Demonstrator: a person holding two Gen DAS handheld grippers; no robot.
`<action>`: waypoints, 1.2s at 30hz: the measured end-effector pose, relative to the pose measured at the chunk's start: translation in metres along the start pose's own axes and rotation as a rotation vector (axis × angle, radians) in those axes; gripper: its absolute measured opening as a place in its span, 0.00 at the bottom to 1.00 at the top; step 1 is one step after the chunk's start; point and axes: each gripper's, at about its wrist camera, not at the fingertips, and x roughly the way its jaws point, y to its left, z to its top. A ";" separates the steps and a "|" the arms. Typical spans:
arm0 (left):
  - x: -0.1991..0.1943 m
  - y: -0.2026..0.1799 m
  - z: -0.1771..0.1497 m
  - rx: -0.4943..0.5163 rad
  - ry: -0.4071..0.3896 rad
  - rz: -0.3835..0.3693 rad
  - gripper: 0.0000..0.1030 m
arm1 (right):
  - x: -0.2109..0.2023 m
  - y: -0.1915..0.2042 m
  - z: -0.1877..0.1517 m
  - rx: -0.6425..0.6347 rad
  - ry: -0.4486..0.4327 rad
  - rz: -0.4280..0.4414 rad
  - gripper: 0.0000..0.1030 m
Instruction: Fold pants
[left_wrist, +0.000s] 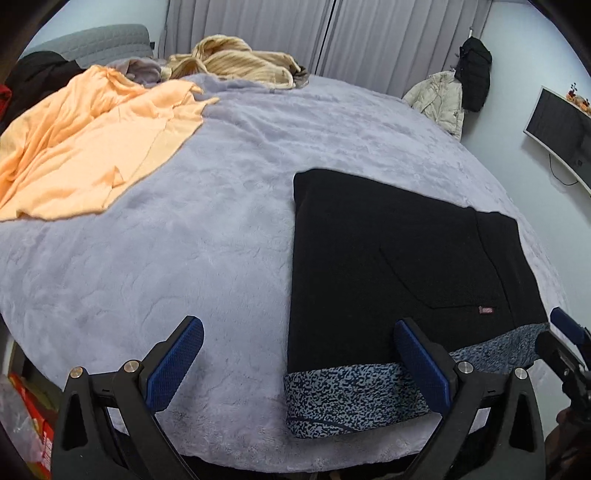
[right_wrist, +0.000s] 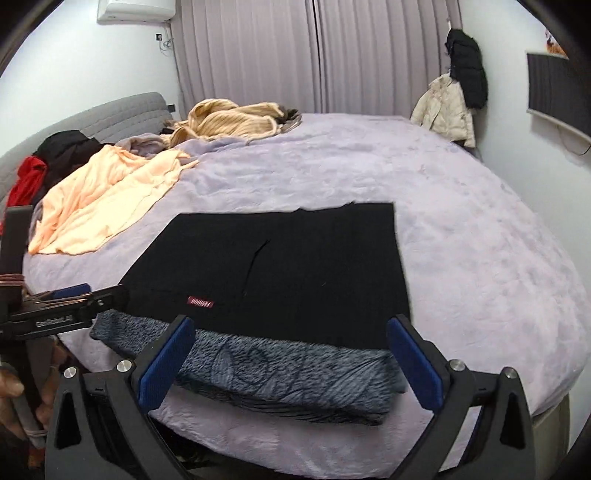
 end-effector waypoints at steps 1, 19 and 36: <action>0.004 0.000 -0.003 0.002 0.003 0.007 1.00 | 0.010 0.001 -0.004 0.011 0.034 0.018 1.00; -0.012 0.029 0.053 -0.047 -0.010 0.001 1.00 | 0.006 0.020 0.039 -0.135 0.002 -0.028 1.00; 0.018 0.003 0.089 0.029 0.154 -0.142 1.00 | 0.029 -0.081 0.087 0.097 0.121 -0.018 1.00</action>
